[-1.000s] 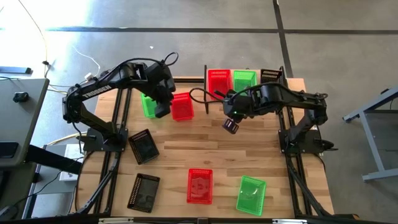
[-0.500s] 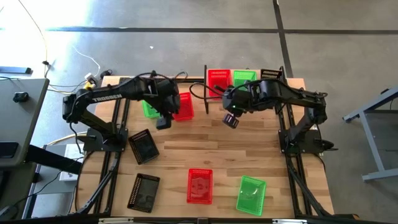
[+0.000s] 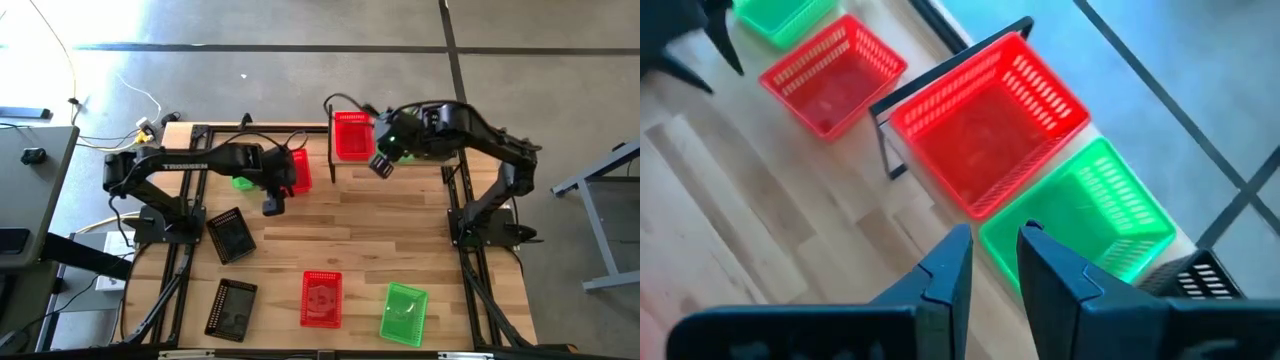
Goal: Stack baskets on shelf by color
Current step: Stack the top red bin on top of the red bin, then stack the bottom green bin on top of the green bin
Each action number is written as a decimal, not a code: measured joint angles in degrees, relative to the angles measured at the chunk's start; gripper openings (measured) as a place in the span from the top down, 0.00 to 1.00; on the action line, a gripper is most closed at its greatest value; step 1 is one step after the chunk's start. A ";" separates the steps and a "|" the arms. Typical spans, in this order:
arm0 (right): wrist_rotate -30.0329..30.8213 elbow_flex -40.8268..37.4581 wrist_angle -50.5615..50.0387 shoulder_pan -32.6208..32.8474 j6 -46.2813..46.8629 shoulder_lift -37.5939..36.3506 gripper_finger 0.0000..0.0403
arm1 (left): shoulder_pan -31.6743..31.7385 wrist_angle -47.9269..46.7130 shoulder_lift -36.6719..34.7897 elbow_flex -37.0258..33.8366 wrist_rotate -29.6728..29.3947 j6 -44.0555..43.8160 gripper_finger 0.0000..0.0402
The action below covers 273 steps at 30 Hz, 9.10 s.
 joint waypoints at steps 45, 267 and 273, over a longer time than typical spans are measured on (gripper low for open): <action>-1.99 0.00 0.45 -1.12 2.71 -1.57 0.83 | 1.18 3.33 15.50 0.09 -5.83 -4.16 0.98; -29.01 -25.05 16.45 26.06 33.63 -1.54 0.80 | -8.62 -19.75 -19.08 5.57 -3.02 -17.57 0.75; -28.97 -25.05 16.85 33.16 39.45 -1.10 0.68 | -9.18 -19.72 -19.08 5.57 -3.11 -17.57 0.75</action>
